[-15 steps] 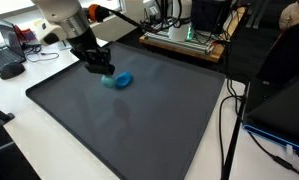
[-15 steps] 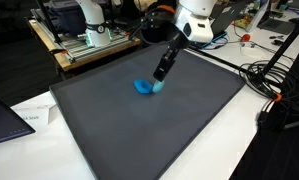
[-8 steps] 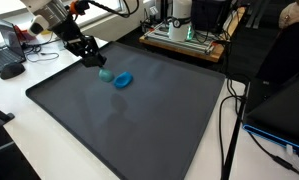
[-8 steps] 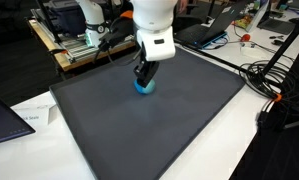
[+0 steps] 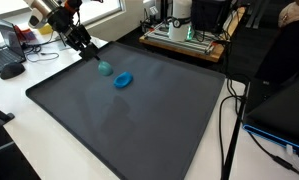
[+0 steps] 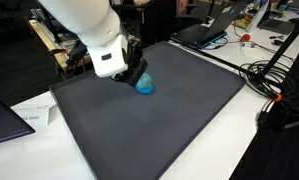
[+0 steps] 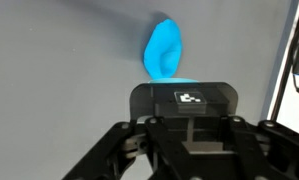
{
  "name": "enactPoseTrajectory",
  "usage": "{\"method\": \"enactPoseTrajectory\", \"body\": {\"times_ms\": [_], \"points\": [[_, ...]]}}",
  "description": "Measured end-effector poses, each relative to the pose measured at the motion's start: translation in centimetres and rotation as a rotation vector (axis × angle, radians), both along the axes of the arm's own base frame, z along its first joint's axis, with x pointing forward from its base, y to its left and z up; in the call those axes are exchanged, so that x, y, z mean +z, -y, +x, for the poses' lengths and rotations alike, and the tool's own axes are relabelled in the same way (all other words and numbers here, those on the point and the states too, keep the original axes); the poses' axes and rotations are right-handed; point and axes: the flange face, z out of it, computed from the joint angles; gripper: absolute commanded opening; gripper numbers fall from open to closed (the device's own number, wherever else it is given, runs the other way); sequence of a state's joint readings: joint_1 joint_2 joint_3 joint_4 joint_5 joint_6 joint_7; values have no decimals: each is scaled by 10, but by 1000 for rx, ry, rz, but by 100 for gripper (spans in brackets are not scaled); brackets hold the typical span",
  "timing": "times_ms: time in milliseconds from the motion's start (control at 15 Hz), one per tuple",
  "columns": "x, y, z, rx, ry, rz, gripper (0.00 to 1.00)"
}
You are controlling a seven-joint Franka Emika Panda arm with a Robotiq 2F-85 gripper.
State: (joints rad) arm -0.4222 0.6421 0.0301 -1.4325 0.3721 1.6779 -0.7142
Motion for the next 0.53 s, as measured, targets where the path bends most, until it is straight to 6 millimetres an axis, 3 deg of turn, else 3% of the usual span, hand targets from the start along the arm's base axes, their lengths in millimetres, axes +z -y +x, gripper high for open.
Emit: {"method": "enactPoseTrajectory", "body": {"times_ms": [267,533], "points": [[-11,29,-12,-43,29,90,22],[-23,45,-20,-29,74,144,22]]}}
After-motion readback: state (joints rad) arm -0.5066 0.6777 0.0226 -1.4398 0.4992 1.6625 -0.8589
